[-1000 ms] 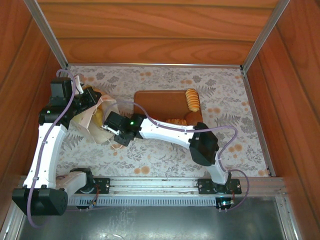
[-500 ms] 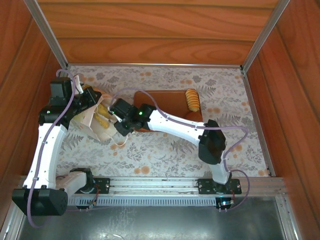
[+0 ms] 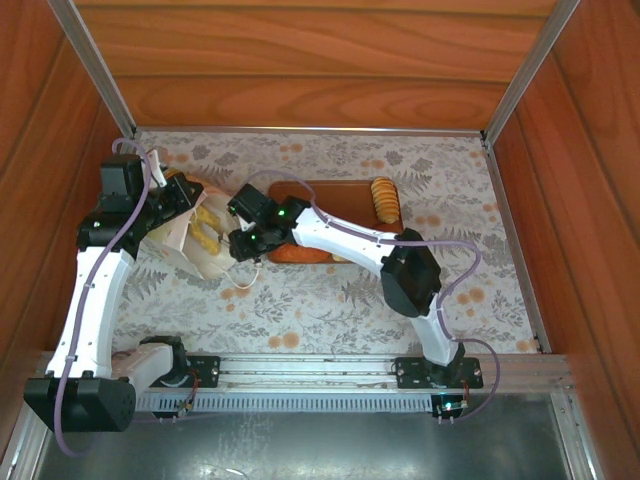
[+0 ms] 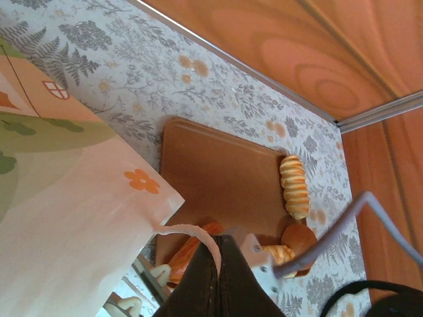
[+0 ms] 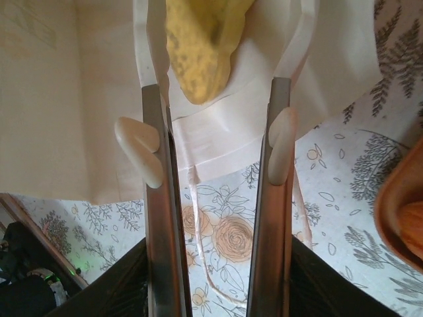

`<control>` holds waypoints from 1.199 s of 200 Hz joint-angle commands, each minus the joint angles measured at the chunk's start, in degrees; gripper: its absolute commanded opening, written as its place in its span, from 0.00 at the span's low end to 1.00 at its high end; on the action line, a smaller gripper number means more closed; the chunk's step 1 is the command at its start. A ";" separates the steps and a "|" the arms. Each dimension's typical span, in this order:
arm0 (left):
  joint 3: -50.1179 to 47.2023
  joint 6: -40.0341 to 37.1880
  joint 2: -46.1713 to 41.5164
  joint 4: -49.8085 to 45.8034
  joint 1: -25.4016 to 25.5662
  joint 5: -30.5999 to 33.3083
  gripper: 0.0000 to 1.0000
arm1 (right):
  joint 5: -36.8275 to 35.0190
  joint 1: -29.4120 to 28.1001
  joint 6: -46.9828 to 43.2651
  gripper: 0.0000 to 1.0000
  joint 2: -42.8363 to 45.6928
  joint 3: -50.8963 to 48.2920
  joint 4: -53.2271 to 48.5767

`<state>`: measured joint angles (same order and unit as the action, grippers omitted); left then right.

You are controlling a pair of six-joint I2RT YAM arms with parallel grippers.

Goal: Take the fake bread out of the paper bag

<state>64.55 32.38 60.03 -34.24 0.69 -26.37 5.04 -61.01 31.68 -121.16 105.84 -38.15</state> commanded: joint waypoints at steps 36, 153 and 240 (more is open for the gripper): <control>-0.13 1.21 -1.15 2.20 -0.36 -1.75 0.00 | 7.04 0.55 4.12 0.44 -3.78 1.28 4.35; 0.55 4.33 0.51 5.22 -0.38 -1.09 0.00 | -3.73 -0.06 -8.02 0.18 12.33 -6.56 -0.22; 0.57 8.28 2.90 8.43 -0.32 0.37 0.00 | -11.19 -0.61 -13.76 0.17 22.71 -11.41 -9.76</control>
<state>64.53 38.92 62.43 -27.86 0.69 -27.09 -2.98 -61.12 20.67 -102.63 95.70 -44.80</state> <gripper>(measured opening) 0.045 0.262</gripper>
